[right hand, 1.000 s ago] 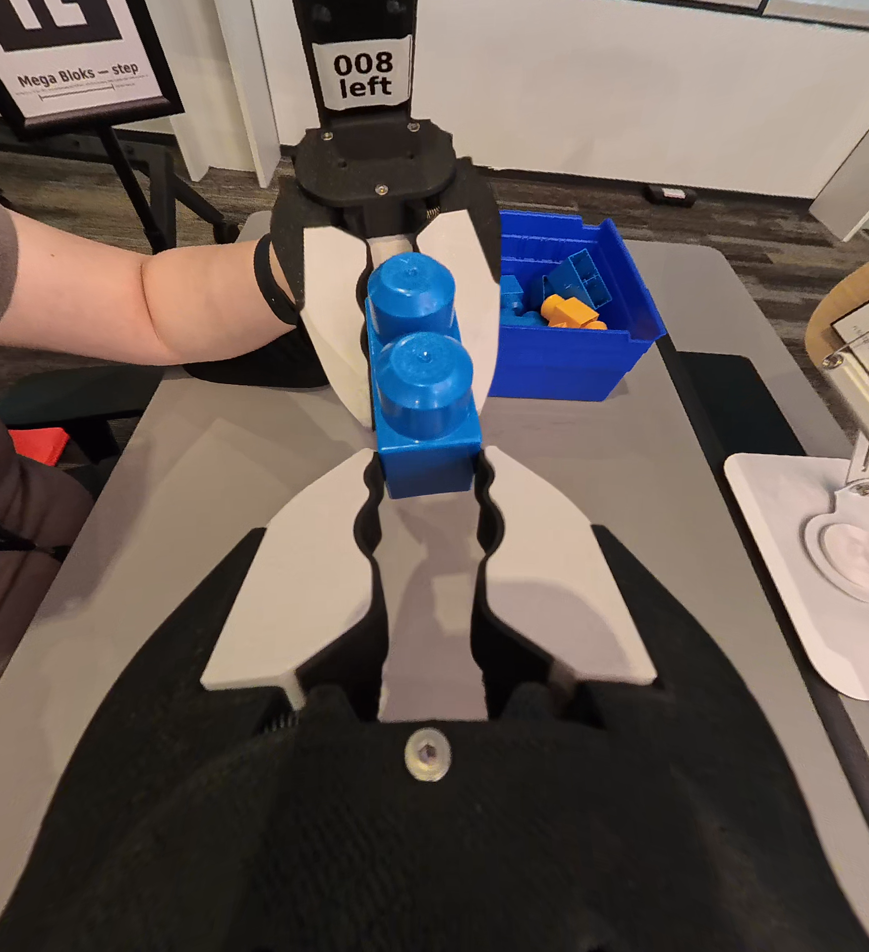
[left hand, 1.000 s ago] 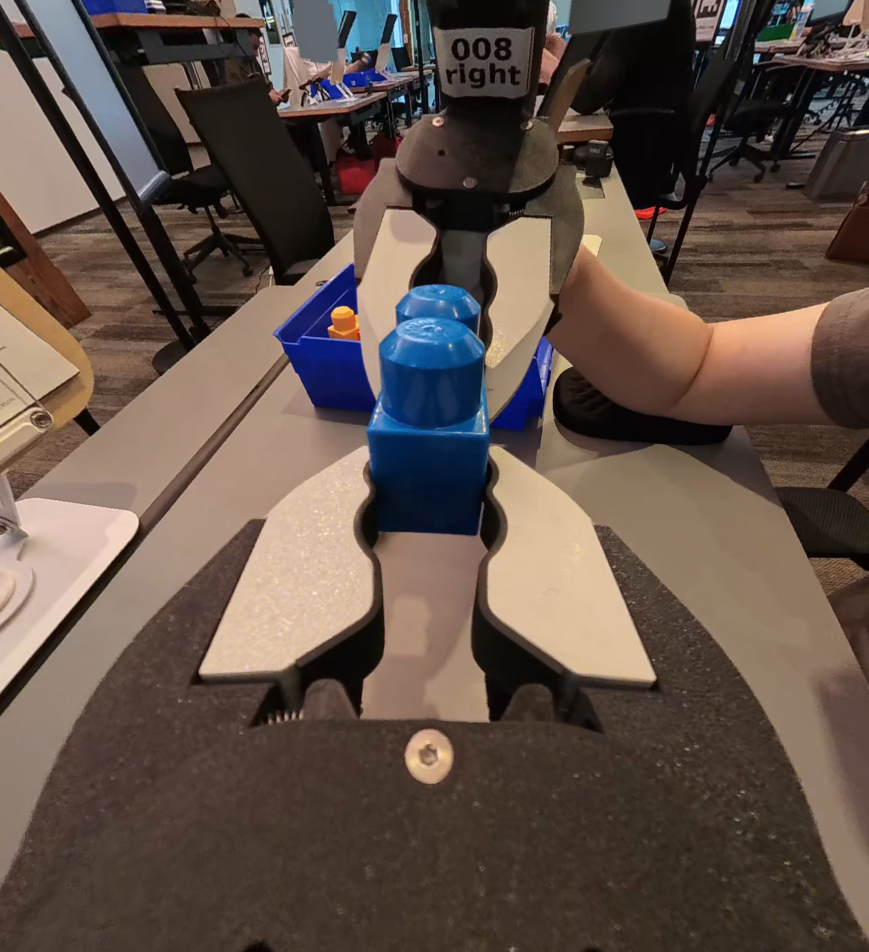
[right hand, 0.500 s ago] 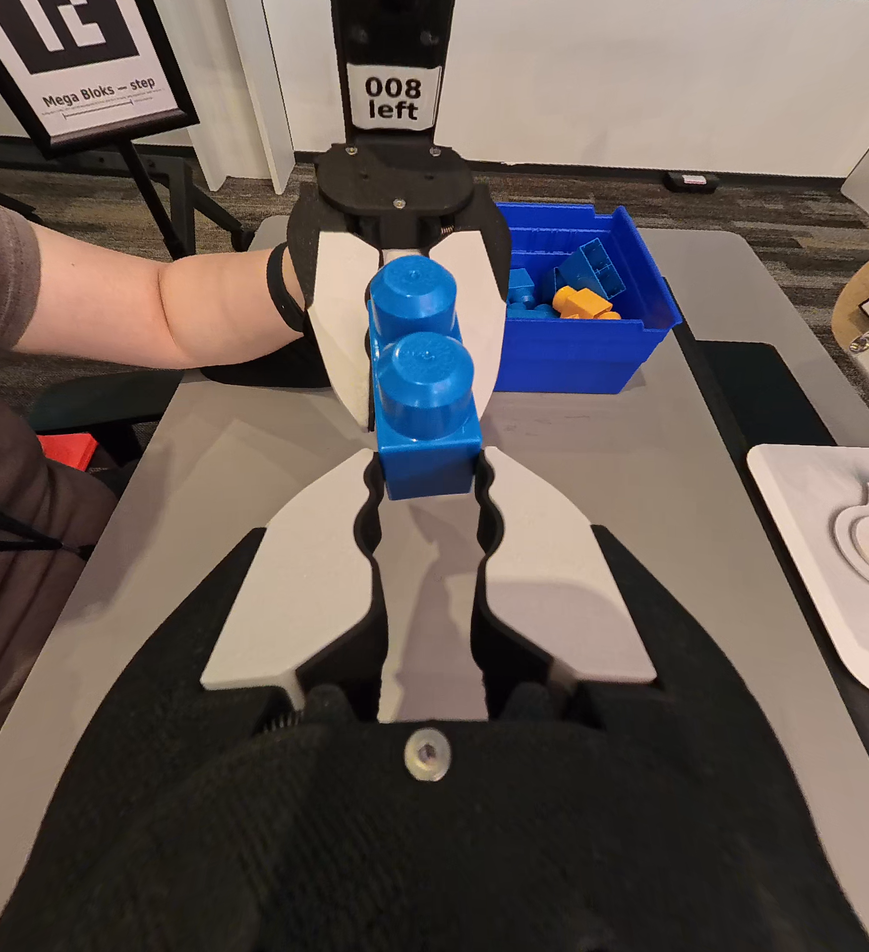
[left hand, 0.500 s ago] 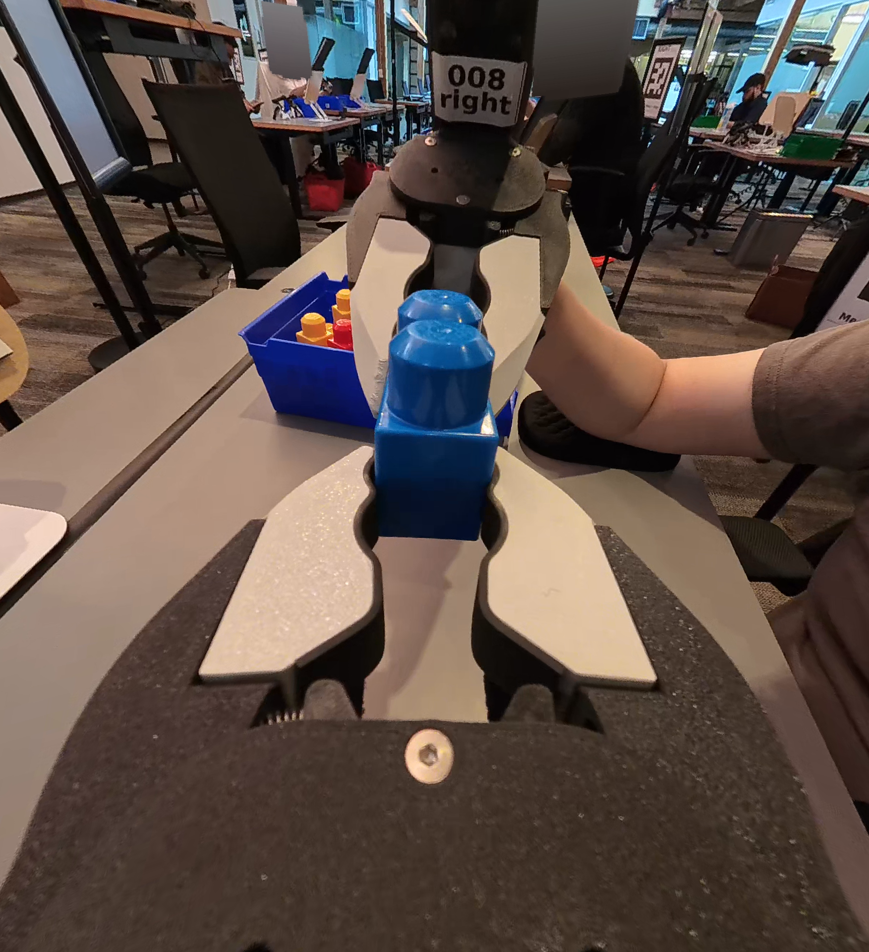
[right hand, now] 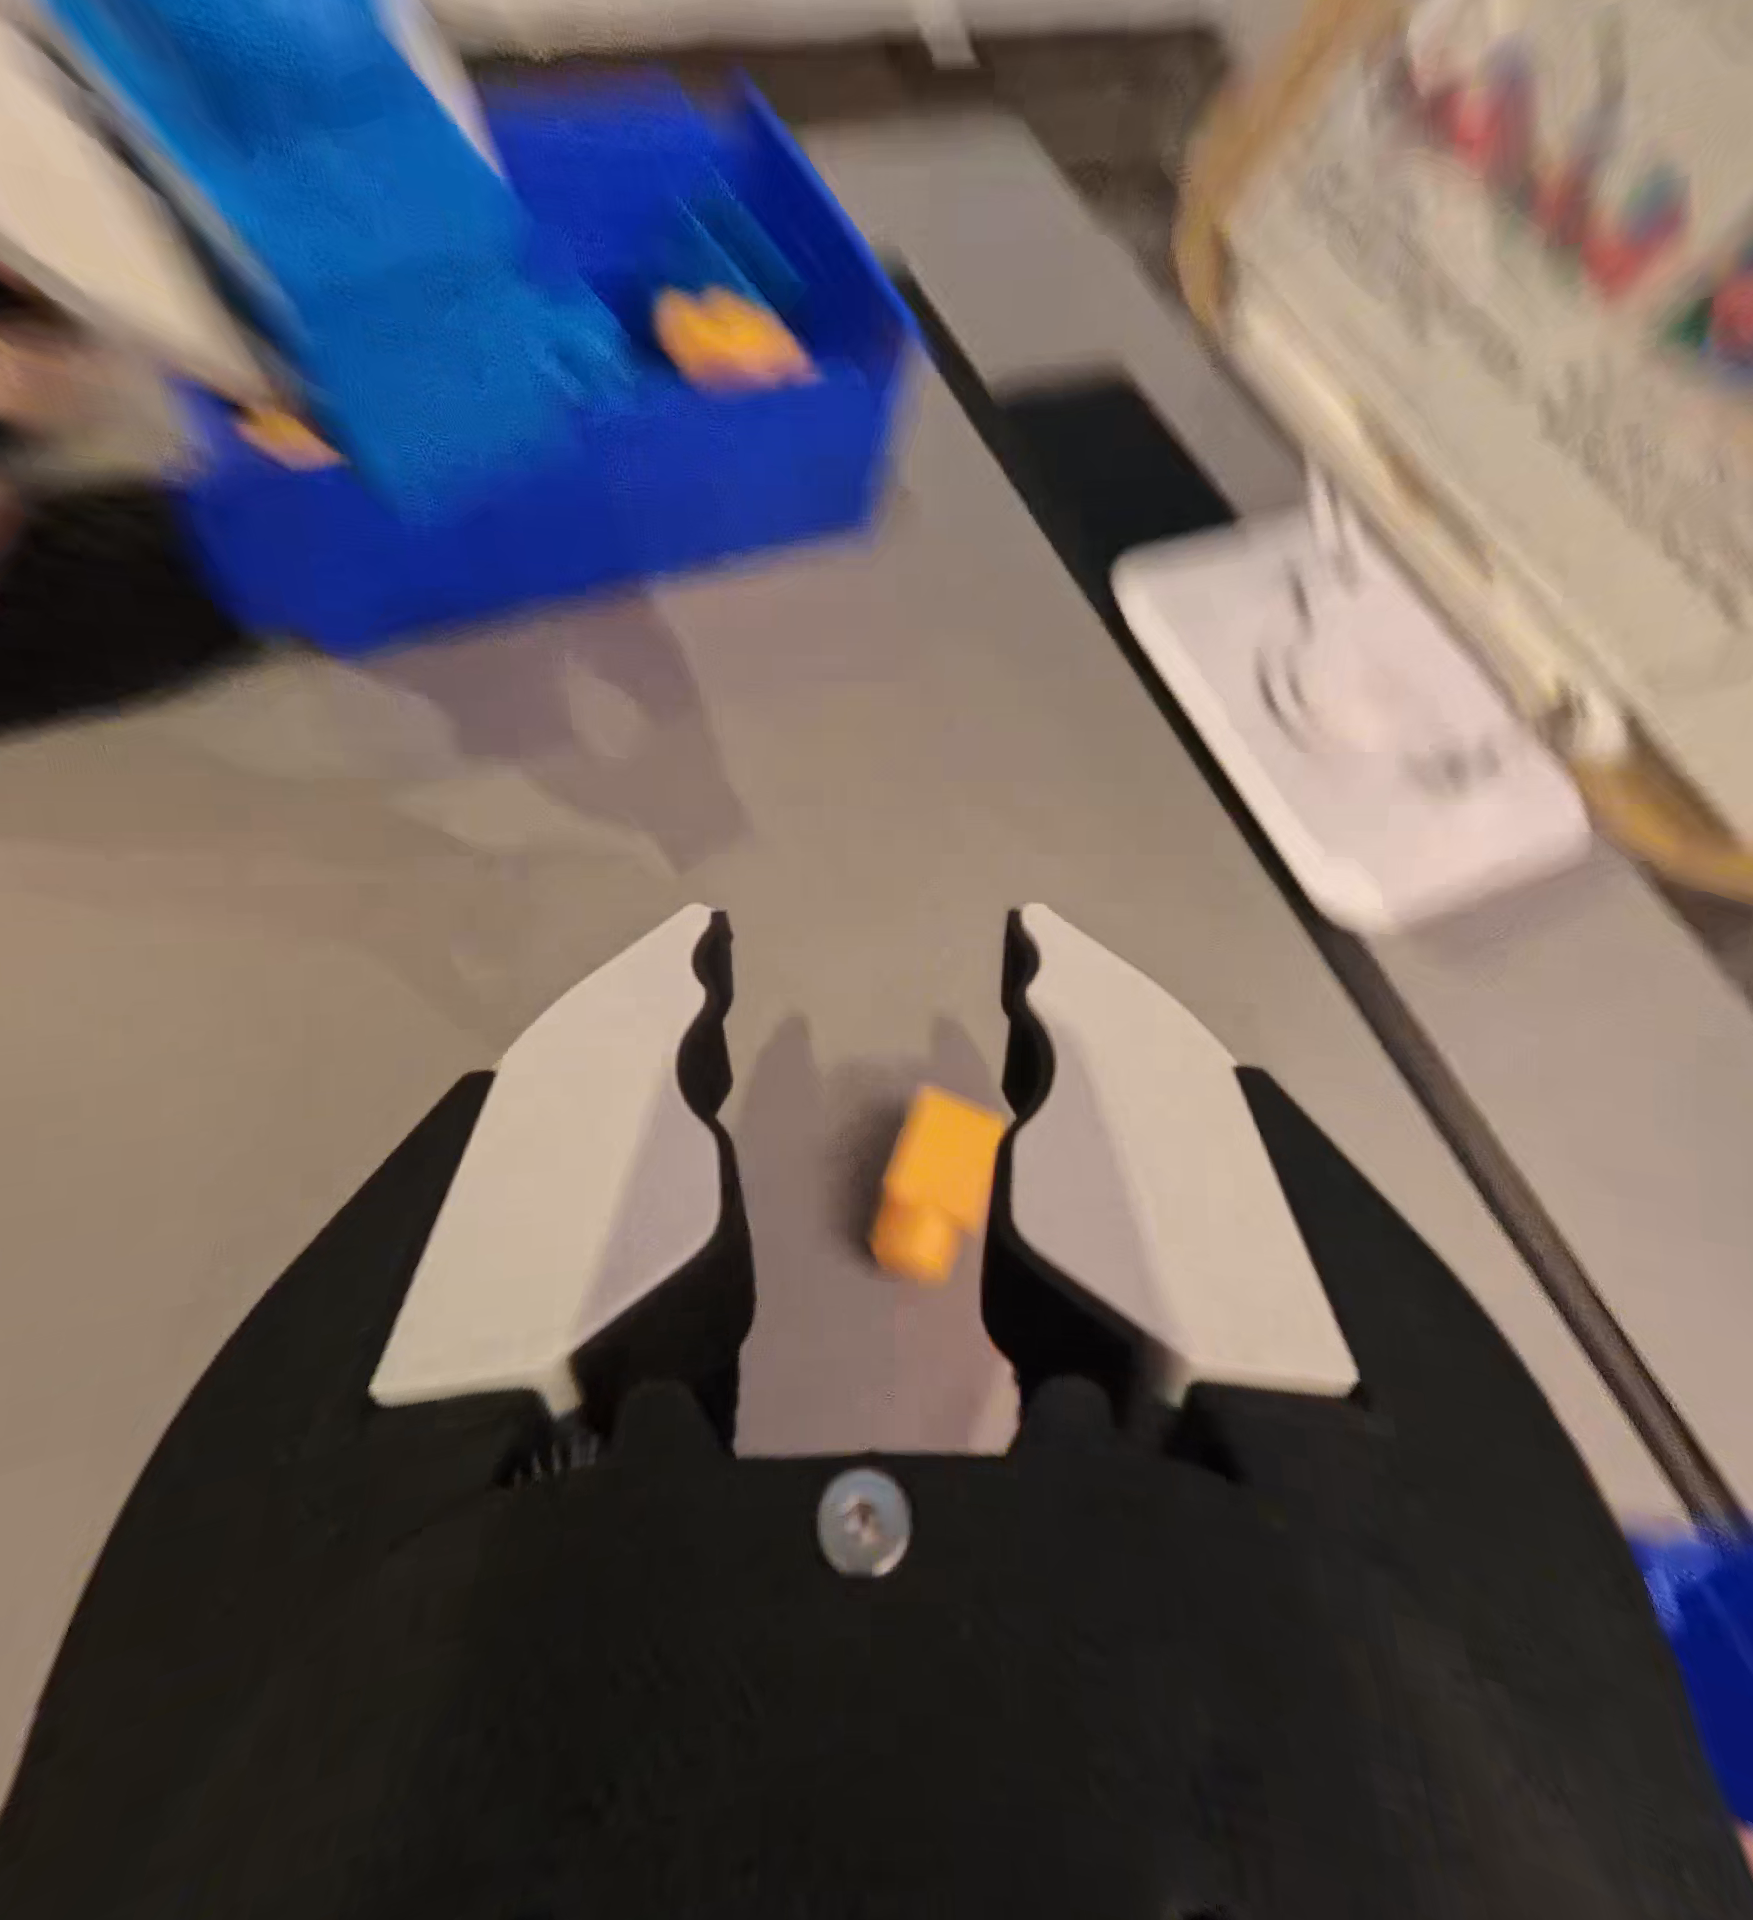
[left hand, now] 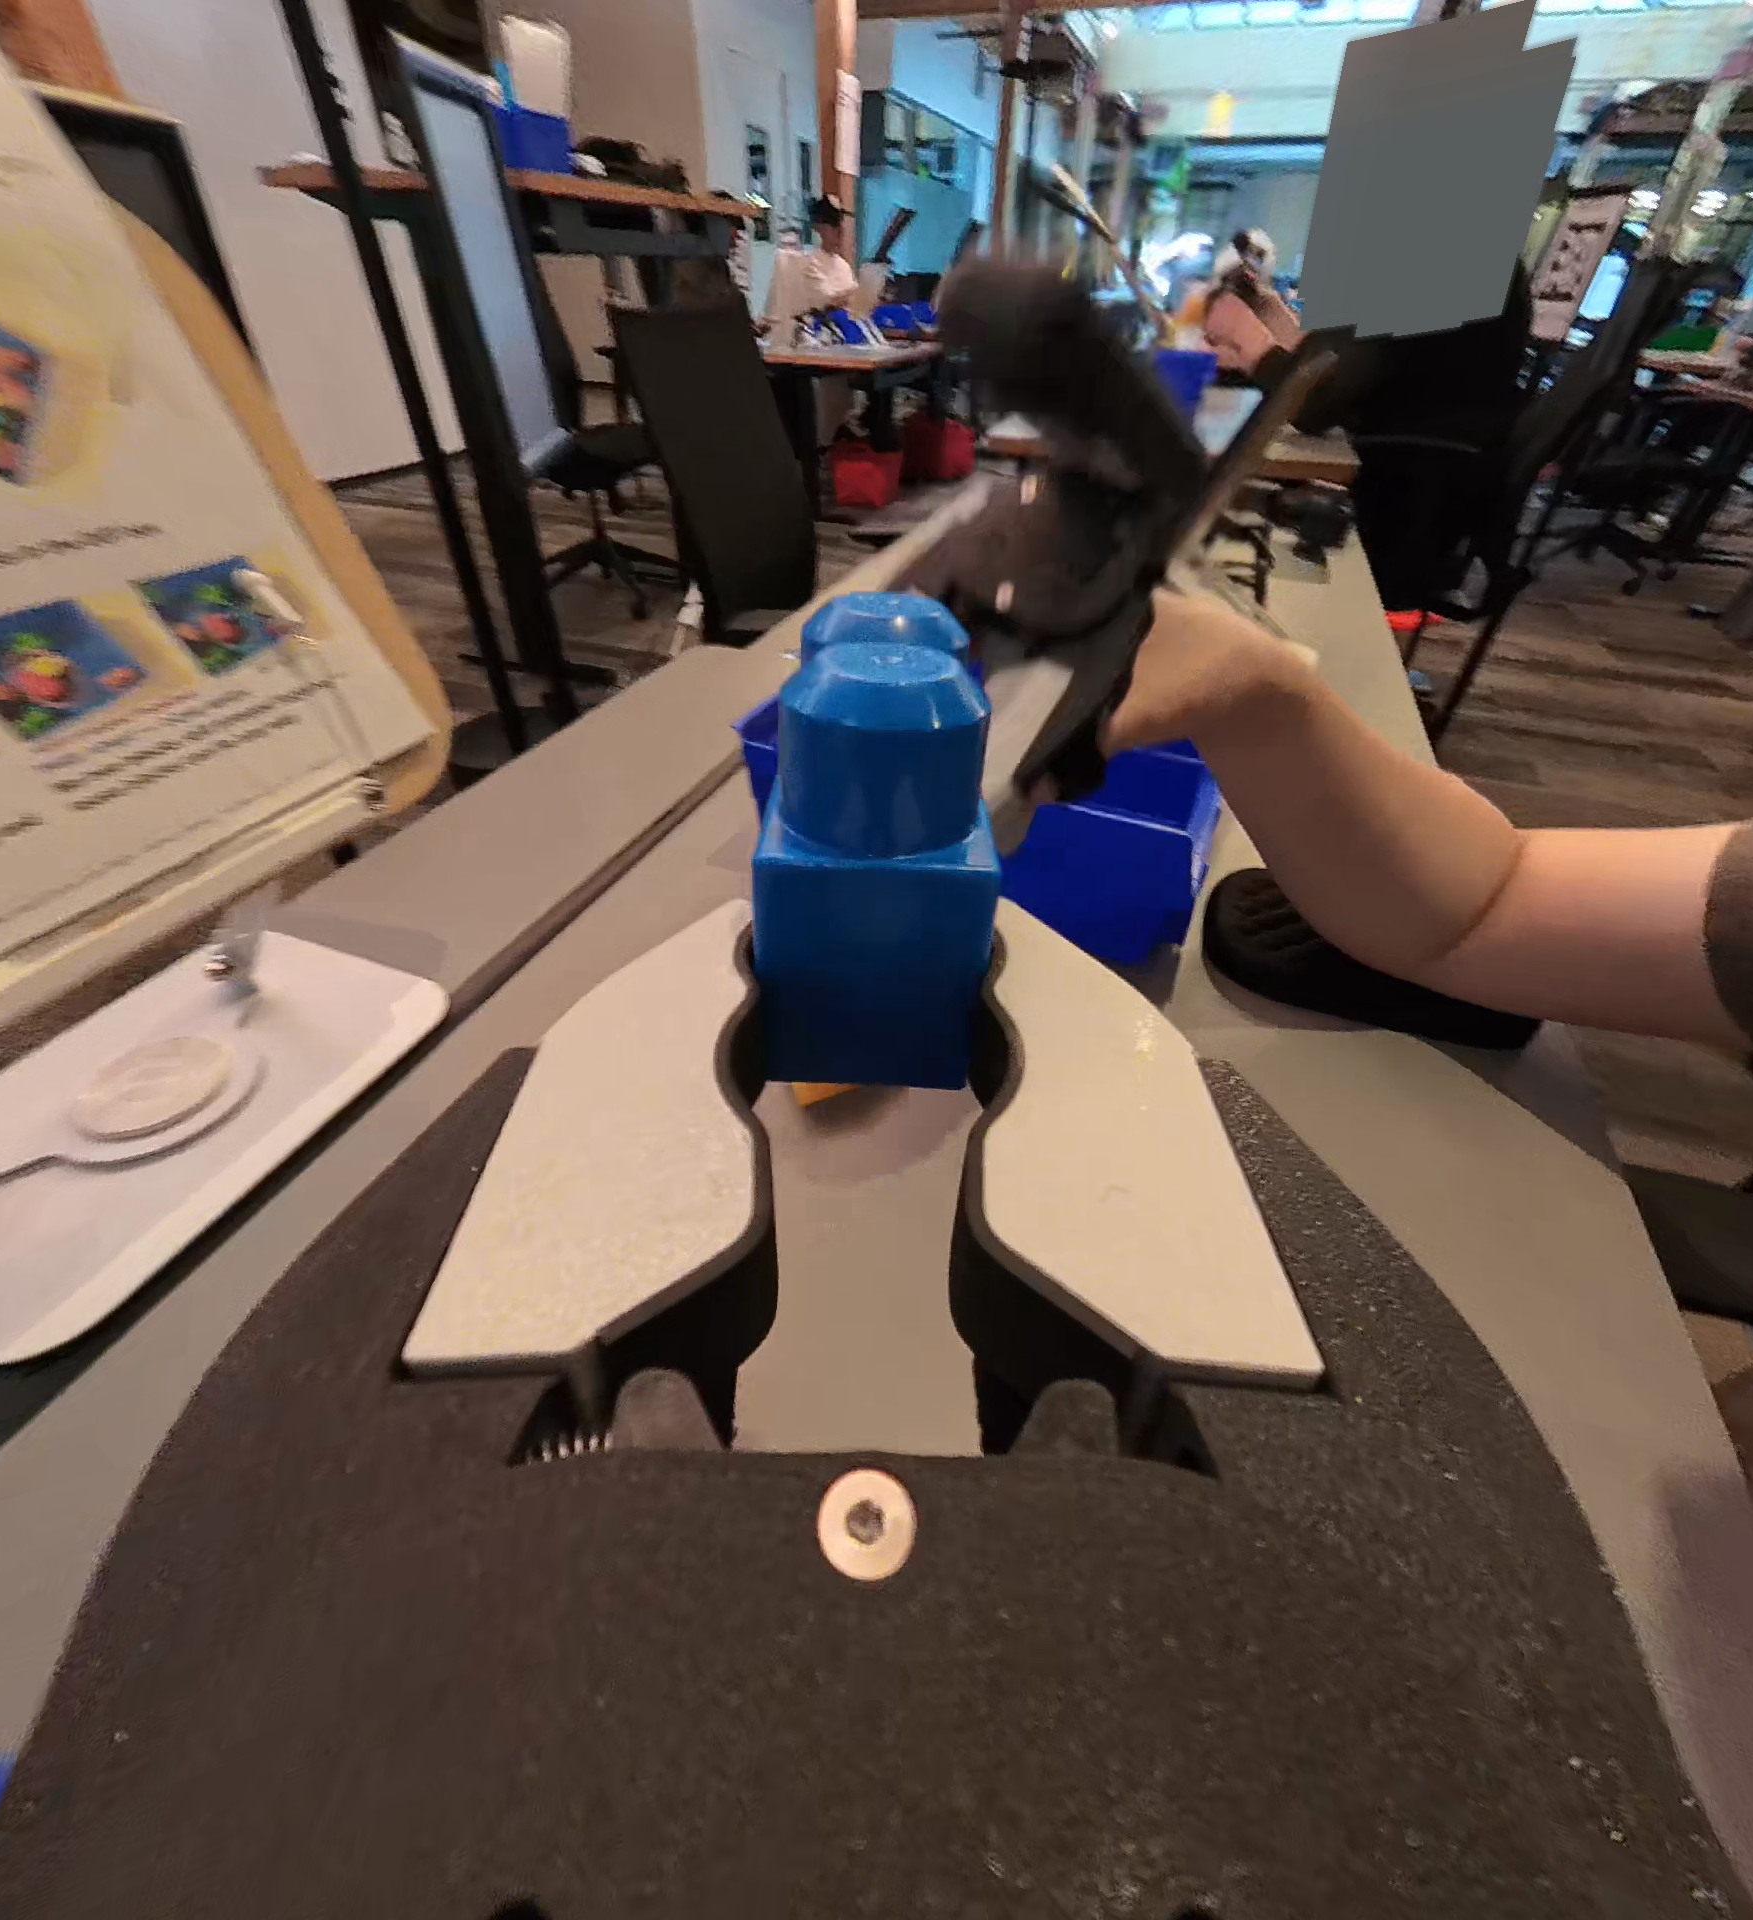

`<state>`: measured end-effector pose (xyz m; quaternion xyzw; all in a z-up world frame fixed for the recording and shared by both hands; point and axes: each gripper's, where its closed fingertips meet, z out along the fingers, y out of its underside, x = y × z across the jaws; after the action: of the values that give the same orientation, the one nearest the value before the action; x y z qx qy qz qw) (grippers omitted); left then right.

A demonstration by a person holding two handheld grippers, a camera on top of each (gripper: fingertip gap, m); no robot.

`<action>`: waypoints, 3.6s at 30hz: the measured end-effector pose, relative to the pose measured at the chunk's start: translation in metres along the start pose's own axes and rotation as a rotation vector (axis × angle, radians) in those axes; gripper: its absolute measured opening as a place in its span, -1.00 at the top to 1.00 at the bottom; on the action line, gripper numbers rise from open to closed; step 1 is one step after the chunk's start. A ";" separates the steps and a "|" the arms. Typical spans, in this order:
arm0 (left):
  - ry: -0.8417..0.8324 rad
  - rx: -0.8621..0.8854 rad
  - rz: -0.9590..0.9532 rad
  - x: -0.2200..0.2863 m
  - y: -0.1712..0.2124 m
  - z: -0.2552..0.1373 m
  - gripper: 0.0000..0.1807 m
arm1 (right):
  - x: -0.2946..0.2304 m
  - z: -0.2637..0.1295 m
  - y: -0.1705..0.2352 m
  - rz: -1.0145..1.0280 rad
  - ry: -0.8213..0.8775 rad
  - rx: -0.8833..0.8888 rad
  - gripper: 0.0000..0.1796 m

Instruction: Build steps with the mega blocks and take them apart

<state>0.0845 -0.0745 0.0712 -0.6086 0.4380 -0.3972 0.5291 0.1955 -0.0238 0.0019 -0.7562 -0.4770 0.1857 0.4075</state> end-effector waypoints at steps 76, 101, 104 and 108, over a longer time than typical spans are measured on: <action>0.005 0.024 0.008 0.003 -0.024 -0.033 0.60 | 0.005 0.102 0.068 0.003 0.192 -0.281 0.56; 0.024 -0.013 0.001 0.008 -0.017 -0.025 0.60 | -0.027 0.098 0.107 0.113 0.074 -0.562 0.34; 0.025 -0.013 0.000 0.008 -0.017 -0.025 0.60 | -0.026 0.101 0.111 0.090 0.086 -0.589 0.37; 0.028 -0.017 0.002 0.008 -0.017 -0.025 0.60 | -0.025 0.105 0.122 0.084 0.083 -0.674 0.37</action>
<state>0.0653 -0.0887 0.0911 -0.6072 0.4494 -0.4016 0.5179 0.1829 -0.0253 -0.1602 -0.8744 -0.4628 0.0033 0.1457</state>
